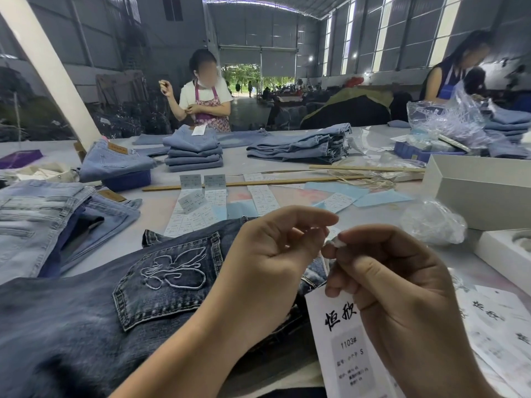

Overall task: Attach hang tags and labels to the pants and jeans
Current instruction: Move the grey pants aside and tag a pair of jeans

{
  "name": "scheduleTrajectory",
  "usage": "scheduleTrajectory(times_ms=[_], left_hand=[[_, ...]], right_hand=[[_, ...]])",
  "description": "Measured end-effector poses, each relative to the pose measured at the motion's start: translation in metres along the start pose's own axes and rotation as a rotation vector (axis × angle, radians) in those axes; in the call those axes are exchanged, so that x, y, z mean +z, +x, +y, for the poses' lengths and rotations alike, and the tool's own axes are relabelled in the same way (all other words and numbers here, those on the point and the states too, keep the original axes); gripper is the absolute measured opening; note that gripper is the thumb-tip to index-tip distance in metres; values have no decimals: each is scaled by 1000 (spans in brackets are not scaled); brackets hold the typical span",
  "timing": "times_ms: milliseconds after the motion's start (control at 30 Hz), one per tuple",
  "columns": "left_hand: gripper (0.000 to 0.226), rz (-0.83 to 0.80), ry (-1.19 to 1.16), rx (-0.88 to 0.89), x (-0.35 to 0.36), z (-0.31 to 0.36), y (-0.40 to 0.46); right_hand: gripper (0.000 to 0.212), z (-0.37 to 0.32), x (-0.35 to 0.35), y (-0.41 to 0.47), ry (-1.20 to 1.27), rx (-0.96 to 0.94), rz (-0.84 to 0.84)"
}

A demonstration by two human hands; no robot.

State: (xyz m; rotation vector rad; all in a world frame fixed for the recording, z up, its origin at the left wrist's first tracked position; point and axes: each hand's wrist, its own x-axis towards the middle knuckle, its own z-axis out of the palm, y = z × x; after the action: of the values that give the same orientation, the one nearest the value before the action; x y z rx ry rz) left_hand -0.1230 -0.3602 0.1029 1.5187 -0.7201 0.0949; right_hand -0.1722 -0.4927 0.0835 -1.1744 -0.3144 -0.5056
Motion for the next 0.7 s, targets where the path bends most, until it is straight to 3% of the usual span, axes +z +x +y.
scheduleTrajectory(times_ms=[133,333,700], left_hand=[[12,21,-82,-26,-3,1,0],[10,30,-202,-98,-3,1,-2],[5,81,-243,-89,-5,4,3]], right_hand=[[24,3,0,0,9,7,10],[42,7,2,0,55,39,41],[41,7,5,0,18,17,37]])
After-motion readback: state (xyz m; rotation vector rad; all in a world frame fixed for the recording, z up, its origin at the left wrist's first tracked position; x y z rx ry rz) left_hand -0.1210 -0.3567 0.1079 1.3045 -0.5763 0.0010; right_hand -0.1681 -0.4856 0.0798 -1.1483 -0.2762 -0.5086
